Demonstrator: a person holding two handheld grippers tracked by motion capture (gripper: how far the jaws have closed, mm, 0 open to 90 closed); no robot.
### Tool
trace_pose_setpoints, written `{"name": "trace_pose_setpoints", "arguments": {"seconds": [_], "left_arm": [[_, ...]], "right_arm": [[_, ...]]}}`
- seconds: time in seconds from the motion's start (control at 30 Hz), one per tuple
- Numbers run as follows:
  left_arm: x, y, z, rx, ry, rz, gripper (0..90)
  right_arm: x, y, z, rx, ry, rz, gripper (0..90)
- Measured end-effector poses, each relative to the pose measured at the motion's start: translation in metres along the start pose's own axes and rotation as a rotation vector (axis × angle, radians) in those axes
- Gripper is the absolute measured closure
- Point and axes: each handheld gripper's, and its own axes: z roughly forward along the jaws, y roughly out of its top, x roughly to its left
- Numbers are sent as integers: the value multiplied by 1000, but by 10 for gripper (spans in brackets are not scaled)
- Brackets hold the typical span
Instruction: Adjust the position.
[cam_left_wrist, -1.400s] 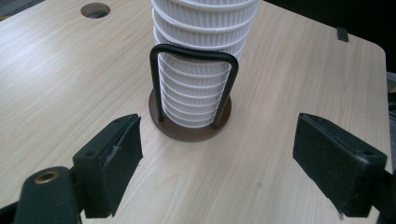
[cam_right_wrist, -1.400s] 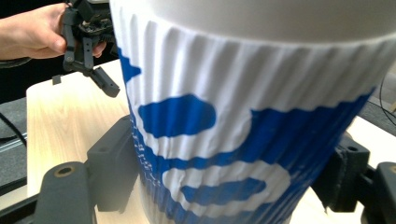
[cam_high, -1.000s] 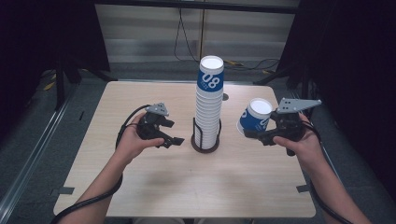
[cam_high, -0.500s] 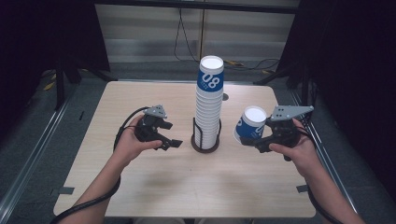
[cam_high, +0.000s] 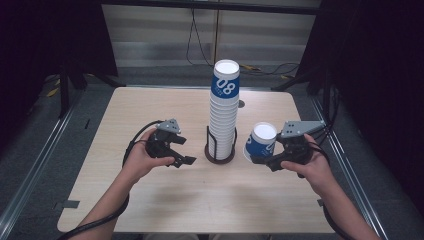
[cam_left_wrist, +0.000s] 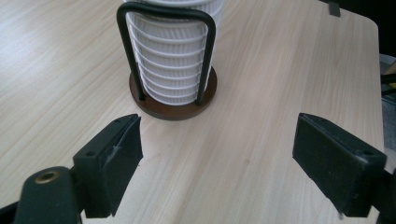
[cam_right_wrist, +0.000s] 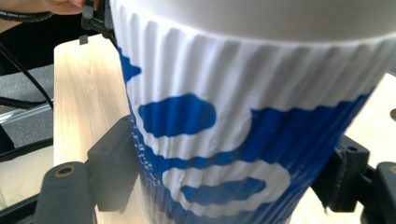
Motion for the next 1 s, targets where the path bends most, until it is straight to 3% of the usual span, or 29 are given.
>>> {"name": "trace_pose_setpoints", "arguments": {"seconds": [0.63, 1.0], "left_arm": [[-8, -11, 7, 24, -25, 6, 157], [-14, -12, 11, 20, -44, 15, 157]], "right_arm": [[7, -8, 19, 41, 42, -17, 213], [15, -7, 31, 82, 73, -55, 214]]}}
